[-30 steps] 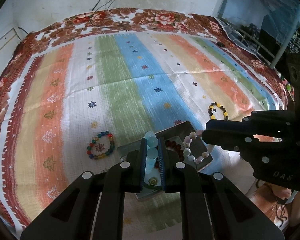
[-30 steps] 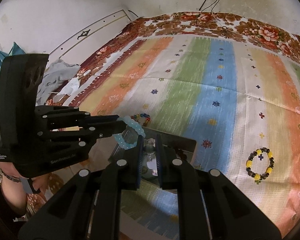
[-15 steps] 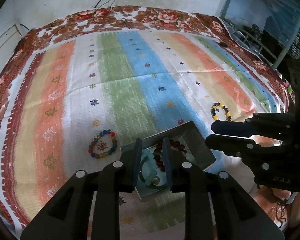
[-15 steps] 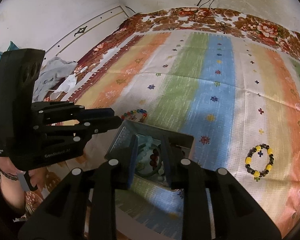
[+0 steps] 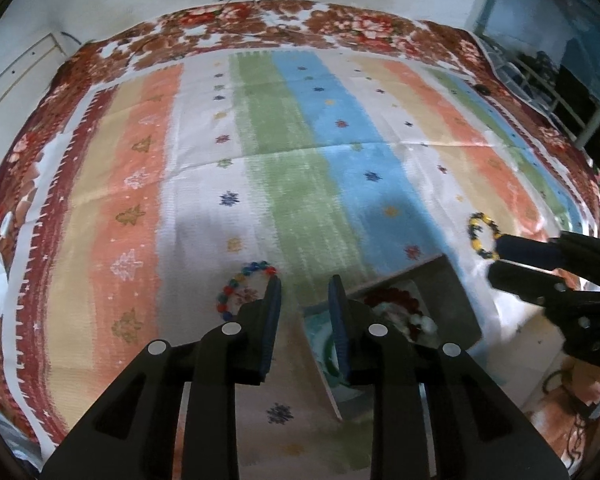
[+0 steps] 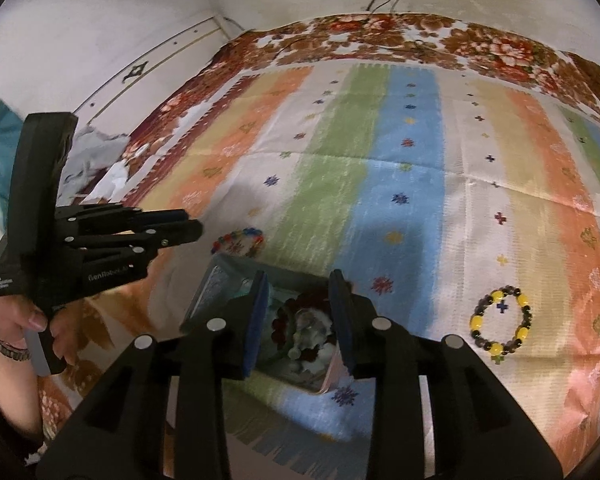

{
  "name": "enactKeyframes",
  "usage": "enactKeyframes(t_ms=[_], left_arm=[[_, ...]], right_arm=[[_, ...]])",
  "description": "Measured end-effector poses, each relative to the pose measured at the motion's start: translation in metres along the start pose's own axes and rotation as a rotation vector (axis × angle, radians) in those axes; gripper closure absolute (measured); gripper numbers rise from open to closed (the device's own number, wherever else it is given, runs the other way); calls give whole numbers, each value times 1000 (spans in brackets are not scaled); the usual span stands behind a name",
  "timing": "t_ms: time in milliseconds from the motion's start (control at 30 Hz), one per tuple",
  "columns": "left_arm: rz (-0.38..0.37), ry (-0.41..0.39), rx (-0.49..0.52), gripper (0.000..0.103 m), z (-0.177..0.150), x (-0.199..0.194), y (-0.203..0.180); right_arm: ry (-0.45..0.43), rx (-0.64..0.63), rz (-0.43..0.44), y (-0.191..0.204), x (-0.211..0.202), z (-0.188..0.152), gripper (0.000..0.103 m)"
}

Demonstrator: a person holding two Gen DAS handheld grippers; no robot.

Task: Organize jewelry
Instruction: 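Move the left tool to the multicolour bracelet while the right tool approaches the yellow-black bracelet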

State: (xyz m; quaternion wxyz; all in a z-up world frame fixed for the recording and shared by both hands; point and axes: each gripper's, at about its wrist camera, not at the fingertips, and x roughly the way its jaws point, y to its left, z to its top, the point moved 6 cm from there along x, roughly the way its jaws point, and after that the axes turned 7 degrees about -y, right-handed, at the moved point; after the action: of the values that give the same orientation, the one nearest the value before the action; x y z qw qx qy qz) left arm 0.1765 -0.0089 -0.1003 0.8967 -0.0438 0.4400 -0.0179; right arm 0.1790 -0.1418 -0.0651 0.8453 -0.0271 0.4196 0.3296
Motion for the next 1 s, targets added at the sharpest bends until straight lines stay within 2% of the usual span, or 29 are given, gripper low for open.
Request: enactKeyframes(t_ms=[267, 500, 700, 1000], left_arm=[[61, 41, -31, 77, 14, 20, 25], [75, 78, -23, 76, 10, 29, 30], [84, 97, -26, 74, 7, 32, 36], [92, 106, -35, 74, 3, 32, 44]], right_arm=[[-5, 64, -76, -34, 2, 8, 64], [-3, 186, -153, -93, -7, 14, 64], [36, 247, -236, -128, -13, 0, 63], [87, 286, -279, -148, -11, -12, 63]])
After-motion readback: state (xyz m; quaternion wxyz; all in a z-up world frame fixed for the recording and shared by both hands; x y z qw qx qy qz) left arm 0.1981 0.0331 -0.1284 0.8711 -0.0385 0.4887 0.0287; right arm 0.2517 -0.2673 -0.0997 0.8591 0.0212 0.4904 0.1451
